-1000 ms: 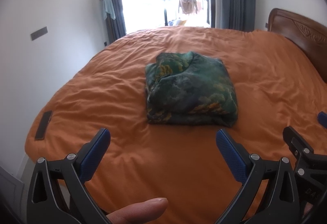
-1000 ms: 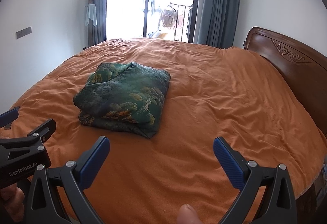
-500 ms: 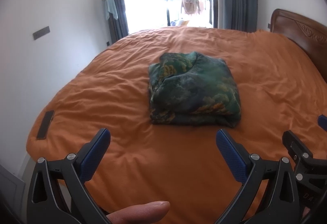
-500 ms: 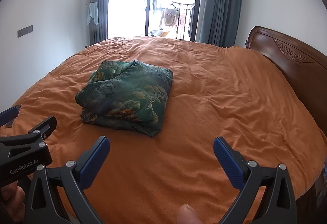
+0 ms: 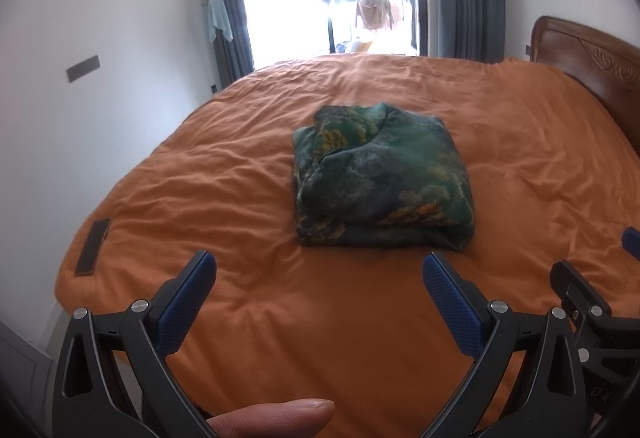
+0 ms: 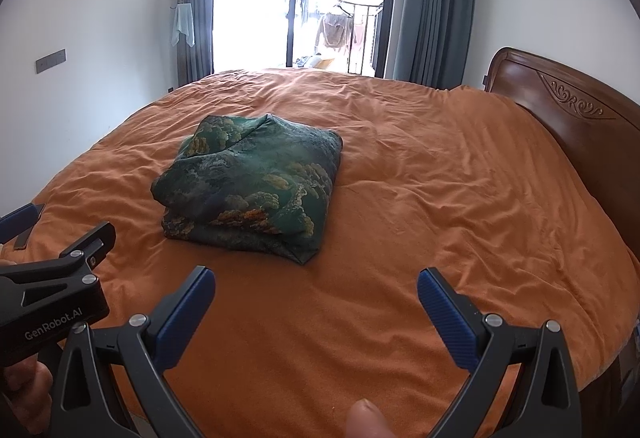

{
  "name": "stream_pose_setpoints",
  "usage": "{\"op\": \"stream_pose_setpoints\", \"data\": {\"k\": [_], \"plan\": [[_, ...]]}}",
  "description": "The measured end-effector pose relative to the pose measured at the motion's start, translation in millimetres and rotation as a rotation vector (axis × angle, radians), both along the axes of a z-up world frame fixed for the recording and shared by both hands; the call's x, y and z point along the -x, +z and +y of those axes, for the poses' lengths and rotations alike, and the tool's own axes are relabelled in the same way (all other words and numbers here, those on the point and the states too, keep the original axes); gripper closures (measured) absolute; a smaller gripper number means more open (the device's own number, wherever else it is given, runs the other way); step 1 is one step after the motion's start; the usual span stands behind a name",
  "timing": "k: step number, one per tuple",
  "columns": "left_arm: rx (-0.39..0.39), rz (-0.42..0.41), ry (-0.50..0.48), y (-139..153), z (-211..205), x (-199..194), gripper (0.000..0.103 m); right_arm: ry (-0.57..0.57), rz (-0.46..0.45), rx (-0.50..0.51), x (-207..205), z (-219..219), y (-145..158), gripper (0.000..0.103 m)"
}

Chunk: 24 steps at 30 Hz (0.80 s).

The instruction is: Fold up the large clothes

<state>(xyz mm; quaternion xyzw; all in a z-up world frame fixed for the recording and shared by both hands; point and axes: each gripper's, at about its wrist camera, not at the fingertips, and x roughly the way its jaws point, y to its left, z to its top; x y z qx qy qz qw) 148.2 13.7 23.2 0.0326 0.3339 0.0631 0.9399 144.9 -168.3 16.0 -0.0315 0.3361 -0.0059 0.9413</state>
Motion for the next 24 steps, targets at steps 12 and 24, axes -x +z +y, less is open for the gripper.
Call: {"op": "stream_pose_setpoints", "data": {"k": [12,24], "plan": [[0.0,-0.007,-0.002,3.1,-2.4,3.3,0.0,-0.011,0.004,0.001,1.2,1.9,-0.6,0.0],[-0.007,-0.007,-0.006,2.1,-6.6,1.7,0.0,-0.004,0.011,-0.008,1.7,-0.3,-2.7,0.0]]}}
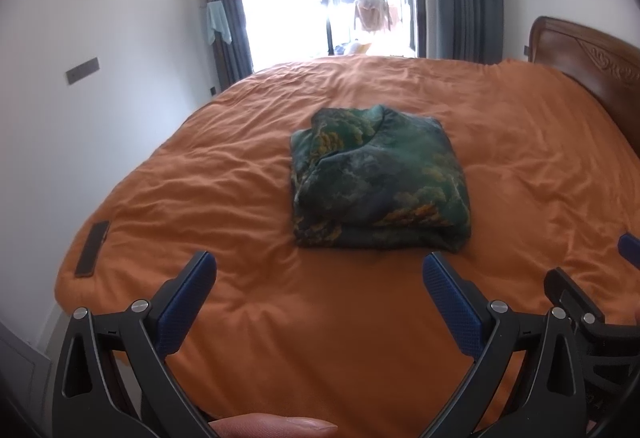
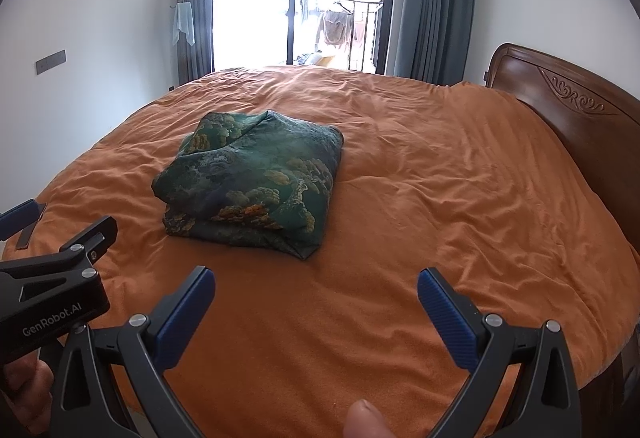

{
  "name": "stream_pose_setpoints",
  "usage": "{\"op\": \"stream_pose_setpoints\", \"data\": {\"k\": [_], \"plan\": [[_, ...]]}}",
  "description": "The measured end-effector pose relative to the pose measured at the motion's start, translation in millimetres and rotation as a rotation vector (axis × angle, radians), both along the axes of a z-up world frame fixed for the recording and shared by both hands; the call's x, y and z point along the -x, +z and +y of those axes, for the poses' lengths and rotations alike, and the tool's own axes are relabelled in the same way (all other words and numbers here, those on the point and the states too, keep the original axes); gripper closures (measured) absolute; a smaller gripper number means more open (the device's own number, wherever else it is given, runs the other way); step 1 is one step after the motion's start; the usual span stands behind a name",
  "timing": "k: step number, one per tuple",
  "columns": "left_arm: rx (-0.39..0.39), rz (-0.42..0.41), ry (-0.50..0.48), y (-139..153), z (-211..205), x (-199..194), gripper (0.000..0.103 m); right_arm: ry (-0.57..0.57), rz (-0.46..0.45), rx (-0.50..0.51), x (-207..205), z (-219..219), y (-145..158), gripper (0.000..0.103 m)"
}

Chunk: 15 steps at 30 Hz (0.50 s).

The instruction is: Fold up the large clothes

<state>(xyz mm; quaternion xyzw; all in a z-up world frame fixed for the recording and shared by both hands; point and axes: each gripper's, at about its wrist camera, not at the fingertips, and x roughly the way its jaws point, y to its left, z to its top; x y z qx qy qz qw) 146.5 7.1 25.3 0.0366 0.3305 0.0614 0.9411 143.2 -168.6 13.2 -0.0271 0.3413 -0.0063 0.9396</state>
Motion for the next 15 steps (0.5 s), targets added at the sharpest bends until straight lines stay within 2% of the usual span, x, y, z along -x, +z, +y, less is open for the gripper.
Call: {"op": "stream_pose_setpoints", "data": {"k": [15], "plan": [[0.002,0.002,0.002,-0.4,0.9,-2.9,0.0,0.003,0.0,0.005,-0.9,2.2,0.6,0.0]]}}
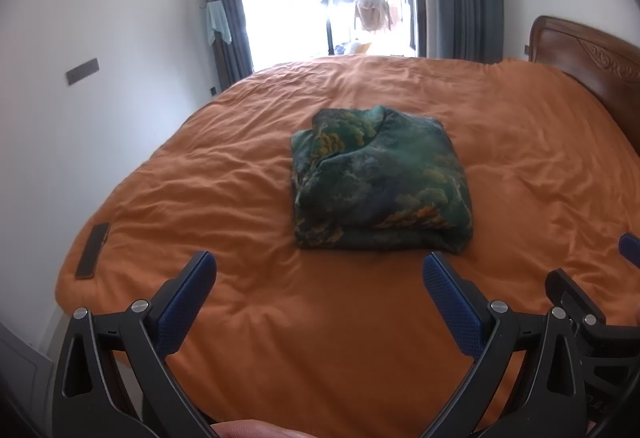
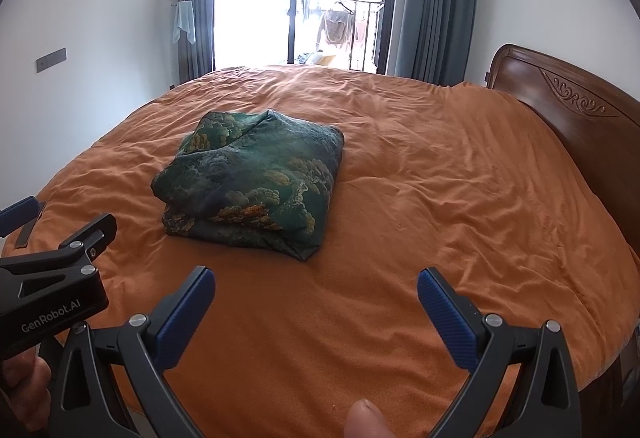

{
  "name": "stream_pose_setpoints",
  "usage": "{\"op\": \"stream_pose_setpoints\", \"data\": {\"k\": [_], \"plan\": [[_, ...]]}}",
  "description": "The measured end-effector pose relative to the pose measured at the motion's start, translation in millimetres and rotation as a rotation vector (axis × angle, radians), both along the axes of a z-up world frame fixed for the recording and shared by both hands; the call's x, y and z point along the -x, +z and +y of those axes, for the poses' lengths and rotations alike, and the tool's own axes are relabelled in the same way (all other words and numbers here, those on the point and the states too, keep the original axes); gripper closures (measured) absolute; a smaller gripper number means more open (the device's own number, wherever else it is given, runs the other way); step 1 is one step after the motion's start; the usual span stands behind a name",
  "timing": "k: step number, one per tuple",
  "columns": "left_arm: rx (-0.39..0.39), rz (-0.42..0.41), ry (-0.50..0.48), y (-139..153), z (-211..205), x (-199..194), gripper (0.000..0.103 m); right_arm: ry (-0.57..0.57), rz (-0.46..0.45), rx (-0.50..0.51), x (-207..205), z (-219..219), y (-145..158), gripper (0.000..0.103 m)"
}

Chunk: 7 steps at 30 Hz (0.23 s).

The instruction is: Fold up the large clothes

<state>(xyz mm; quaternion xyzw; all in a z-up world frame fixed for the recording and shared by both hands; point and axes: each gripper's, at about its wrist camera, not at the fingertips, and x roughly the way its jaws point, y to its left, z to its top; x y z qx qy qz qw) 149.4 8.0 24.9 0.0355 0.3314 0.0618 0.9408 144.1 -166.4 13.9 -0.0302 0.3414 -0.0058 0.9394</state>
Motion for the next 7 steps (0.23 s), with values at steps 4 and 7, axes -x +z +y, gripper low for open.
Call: {"op": "stream_pose_setpoints", "data": {"k": [4,7], "plan": [[0.014,-0.001,-0.007,-0.6,1.7,-0.6,0.0,0.0,0.005,0.001,-0.4,0.5,-0.9,0.0],[0.023,0.003,0.001,-1.1,3.6,-1.7,0.0,-0.003,0.009,-0.001,-1.4,-0.8,-1.6,0.0]]}}
